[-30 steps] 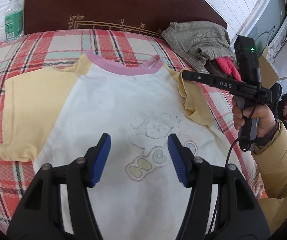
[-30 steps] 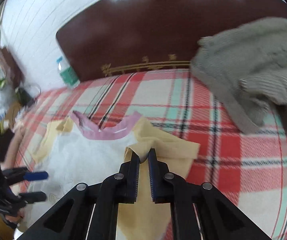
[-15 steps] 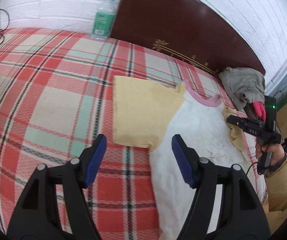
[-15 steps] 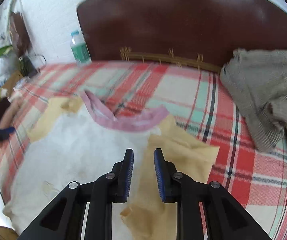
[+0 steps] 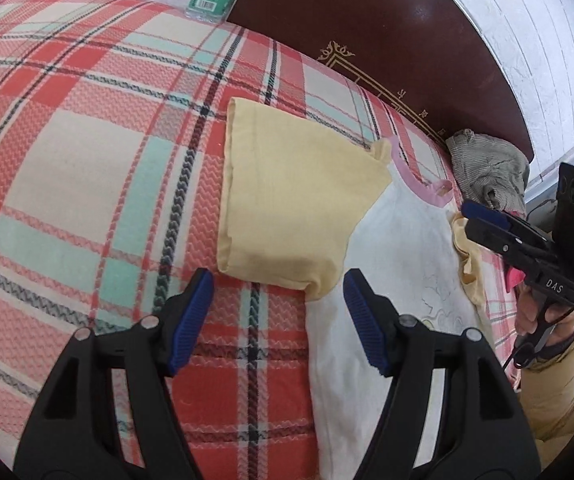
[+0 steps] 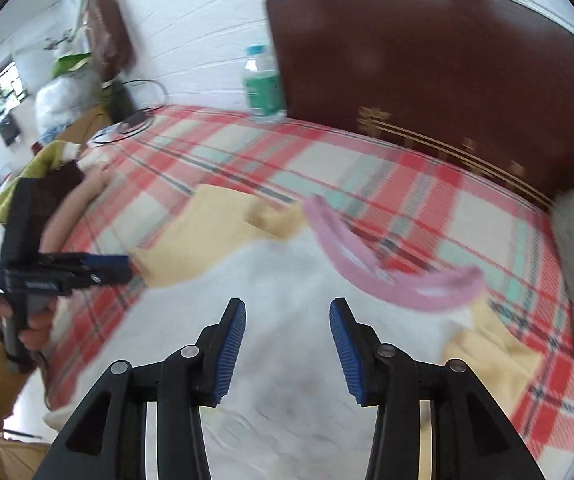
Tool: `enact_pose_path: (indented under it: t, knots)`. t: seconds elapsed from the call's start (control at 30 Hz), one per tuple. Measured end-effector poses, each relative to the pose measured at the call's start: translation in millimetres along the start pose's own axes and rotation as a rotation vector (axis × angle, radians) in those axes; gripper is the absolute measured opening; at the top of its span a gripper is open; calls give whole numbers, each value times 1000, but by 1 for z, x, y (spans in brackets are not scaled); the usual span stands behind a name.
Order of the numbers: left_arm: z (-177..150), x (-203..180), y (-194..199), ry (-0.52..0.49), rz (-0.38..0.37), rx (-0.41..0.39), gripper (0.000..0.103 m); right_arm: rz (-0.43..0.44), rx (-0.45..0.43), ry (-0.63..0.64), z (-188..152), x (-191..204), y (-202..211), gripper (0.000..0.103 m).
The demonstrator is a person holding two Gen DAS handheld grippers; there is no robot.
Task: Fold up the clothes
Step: 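Grasp the other yellow sleeve with the left gripper and fold it onto the body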
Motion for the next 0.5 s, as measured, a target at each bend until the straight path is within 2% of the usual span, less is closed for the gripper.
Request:
enact_pose_path:
  t: [0.13, 0.2, 0.23, 0.3, 0.4, 0.5]
  knots:
    - [3, -2, -5, 43, -34, -4, 66, 85, 24, 35, 32, 40, -33, 52]
    - [5, 4, -7, 87, -41, 3, 48, 137, 51, 40, 46, 57, -52, 52]
    - [6, 8, -8, 109, -41, 8, 43, 154, 68, 36, 52, 64, -62, 52]
    - [6, 13, -8, 140, -45, 9, 21, 179, 120, 22, 64, 78, -85, 52]
    - [4, 17, -8, 167, -61, 3, 15, 147, 184, 19, 75, 95, -120, 52]
    - [2, 13, -6, 142, -54, -18, 15, 92, 234, 29, 79, 108, -149, 52]
Point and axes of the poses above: each gripper's, at about its wrist camera, not at the fingertips, and y roughly against the way its jaws point, x to its left, z to its top, the point moved 4 cm from there along -y, roughly the way its jaws point, and after that the axes turned 2 degrees about z, right-handed, at the moved point
